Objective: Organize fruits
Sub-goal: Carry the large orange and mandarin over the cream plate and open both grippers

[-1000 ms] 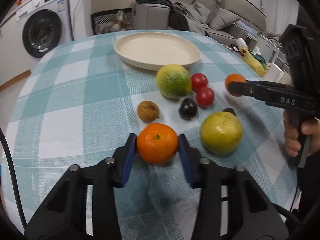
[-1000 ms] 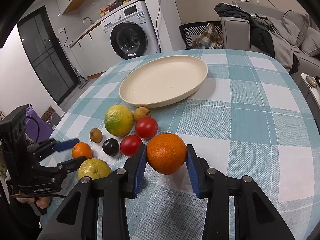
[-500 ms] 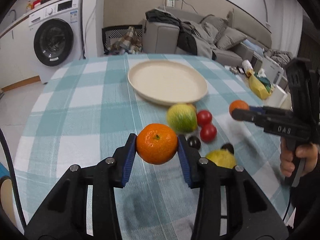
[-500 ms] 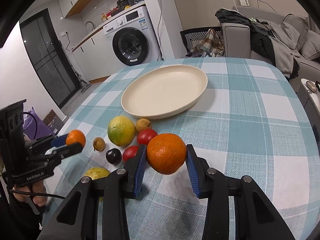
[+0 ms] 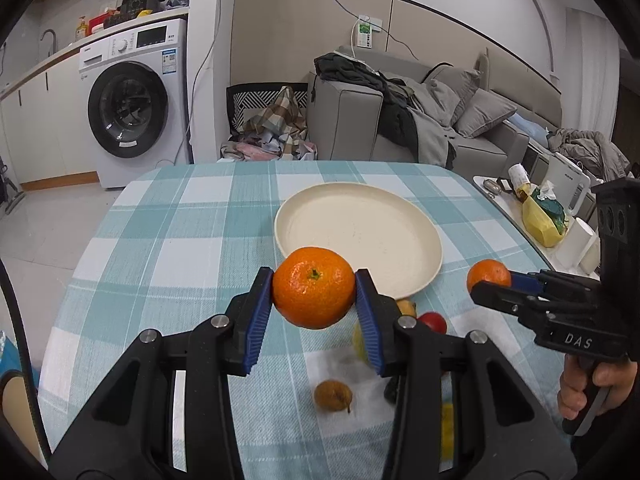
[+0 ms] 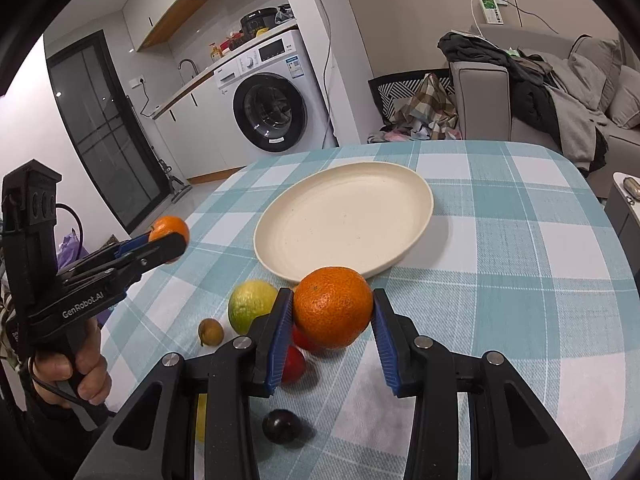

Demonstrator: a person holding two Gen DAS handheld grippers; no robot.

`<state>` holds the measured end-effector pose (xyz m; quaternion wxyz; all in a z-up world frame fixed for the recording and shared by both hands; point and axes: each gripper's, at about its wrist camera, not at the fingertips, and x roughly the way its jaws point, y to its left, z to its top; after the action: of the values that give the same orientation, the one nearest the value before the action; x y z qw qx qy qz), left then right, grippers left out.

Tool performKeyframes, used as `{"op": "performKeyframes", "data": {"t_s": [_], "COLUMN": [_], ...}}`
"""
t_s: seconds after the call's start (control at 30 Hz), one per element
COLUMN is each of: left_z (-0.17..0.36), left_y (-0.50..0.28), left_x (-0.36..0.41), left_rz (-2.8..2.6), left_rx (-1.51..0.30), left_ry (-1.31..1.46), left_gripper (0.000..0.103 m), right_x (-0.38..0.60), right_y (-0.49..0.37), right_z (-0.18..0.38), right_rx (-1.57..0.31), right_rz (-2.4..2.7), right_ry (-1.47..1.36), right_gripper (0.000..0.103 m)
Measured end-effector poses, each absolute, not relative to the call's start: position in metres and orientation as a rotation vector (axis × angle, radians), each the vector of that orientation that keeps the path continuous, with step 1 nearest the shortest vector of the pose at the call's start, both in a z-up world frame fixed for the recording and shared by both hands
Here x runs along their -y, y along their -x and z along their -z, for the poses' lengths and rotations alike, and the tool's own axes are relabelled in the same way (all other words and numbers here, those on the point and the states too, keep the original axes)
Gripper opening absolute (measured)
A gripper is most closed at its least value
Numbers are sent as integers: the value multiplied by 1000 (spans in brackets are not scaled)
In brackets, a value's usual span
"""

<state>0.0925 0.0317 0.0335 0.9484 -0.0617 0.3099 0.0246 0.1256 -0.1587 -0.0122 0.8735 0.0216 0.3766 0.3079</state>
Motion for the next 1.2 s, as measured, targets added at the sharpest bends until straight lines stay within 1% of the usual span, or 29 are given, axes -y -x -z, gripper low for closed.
{"op": "performKeyframes", "data": {"t_s": [0.6, 1.2], "left_z": [-1, 27], "left_y": [-171, -192], "left_x": [-16, -15], "left_rz": [-2, -27], "left_rx": [-684, -750], "left_ry": [94, 73], "left_gripper": [38, 38], "right_x": [126, 122], "right_y": [-177, -189], "right_z": [24, 39], "right_rx": [-791, -818], "right_rz": [-619, -611], "right_ry": [-19, -25], "right_gripper": [40, 41]}}
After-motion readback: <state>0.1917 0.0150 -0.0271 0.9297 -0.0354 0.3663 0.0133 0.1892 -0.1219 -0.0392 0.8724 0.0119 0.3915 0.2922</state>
